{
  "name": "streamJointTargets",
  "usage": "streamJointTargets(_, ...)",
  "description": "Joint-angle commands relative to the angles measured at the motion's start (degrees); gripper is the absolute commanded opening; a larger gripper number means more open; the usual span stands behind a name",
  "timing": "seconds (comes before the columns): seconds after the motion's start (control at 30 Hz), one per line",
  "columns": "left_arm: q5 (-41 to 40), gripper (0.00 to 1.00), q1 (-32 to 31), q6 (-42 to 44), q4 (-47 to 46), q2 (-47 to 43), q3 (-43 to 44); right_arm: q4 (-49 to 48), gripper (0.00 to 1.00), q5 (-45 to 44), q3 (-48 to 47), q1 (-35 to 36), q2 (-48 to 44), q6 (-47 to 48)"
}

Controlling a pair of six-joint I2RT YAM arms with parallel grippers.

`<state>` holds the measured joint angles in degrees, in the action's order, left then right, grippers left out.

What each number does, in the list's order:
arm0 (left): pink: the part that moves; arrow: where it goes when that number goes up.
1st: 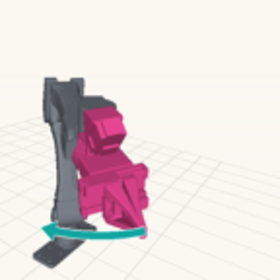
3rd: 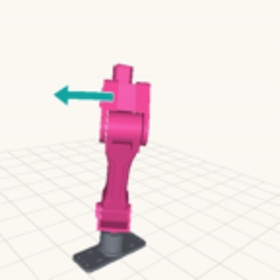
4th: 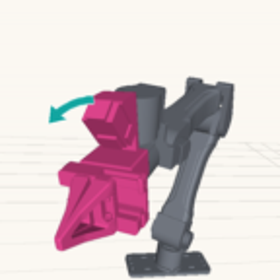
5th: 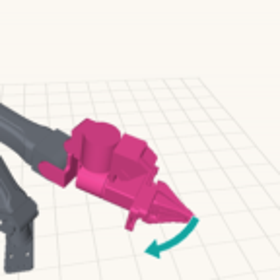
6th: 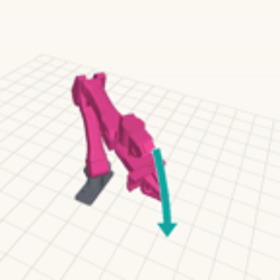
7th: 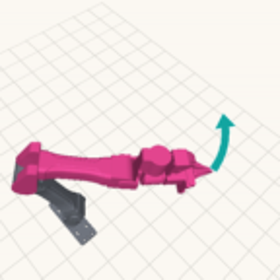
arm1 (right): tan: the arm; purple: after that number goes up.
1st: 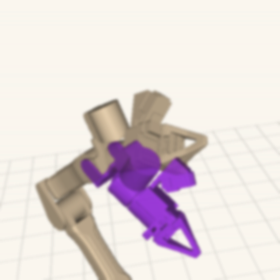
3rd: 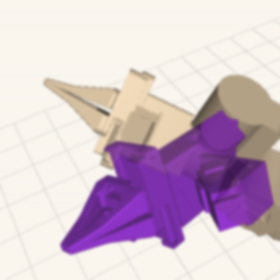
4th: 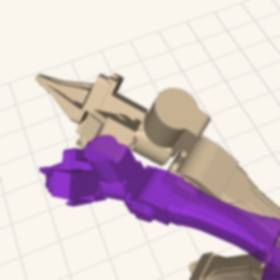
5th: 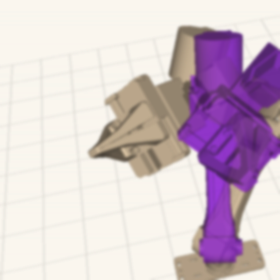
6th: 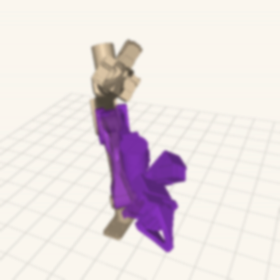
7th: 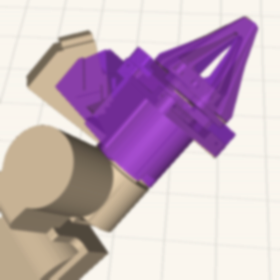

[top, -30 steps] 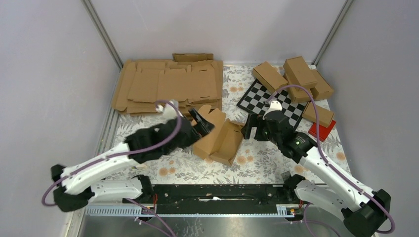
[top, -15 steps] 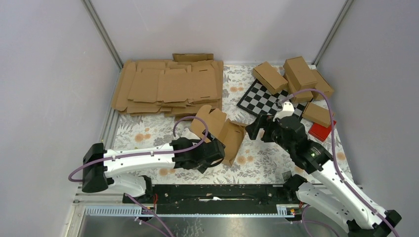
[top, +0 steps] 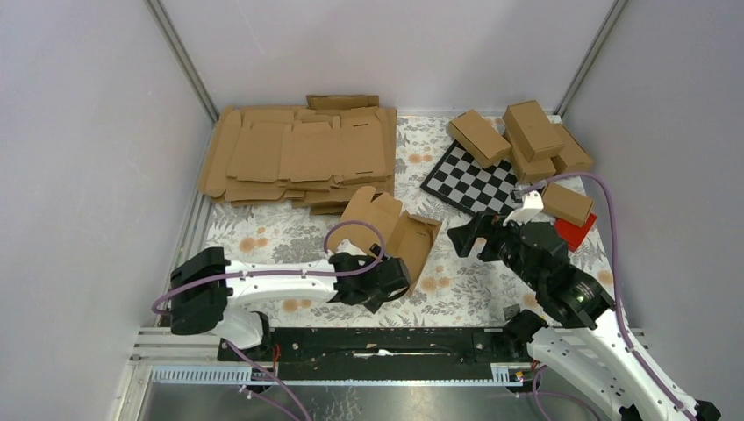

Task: Fold the paper box

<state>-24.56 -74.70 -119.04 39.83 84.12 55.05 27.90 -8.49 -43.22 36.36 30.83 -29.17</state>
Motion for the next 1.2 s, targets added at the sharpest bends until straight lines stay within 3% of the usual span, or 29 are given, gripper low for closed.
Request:
streamJointTargets(0.0,2.1,0.77,1.4,-27.4,-5.6,2.3,-0.2,0.7,1.00,0.5,-1.6,-0.4,-1.1,1.7)
streamJointTargets(0.33,5.6,0.54,5.2,-26.1,-11.9,6.7,-4.2,1.7,1.00,1.9,-1.5,-0.4,-2.5,2.4)
streamJointTargets(0.57,6.2,0.00,5.8,-23.7,-12.7,8.6,-5.0,1.6,1.00,1.8,-1.9,-0.3,-1.9,2.7)
streamJointTargets(0.73,2.9,0.00,5.8,-17.9,-4.1,8.8,-1.2,1.7,1.00,2.2,-1.4,-0.4,-1.5,2.3)
streamJointTargets(0.87,-3.3,0.00,7.7,-3.0,5.9,9.7,5.5,1.7,1.00,3.5,-0.6,-0.4,-1.5,1.9)
streamJointTargets(1.0,-2.0,0.00,14.1,27.2,5.2,12.3,9.2,1.8,1.00,6.9,0.8,-0.4,-1.1,1.9)
streamJointTargets(1.17,1.3,0.00,16.7,56.5,2.8,15.4,10.3,2.4,1.00,11.6,3.5,-0.4,1.6,0.5)
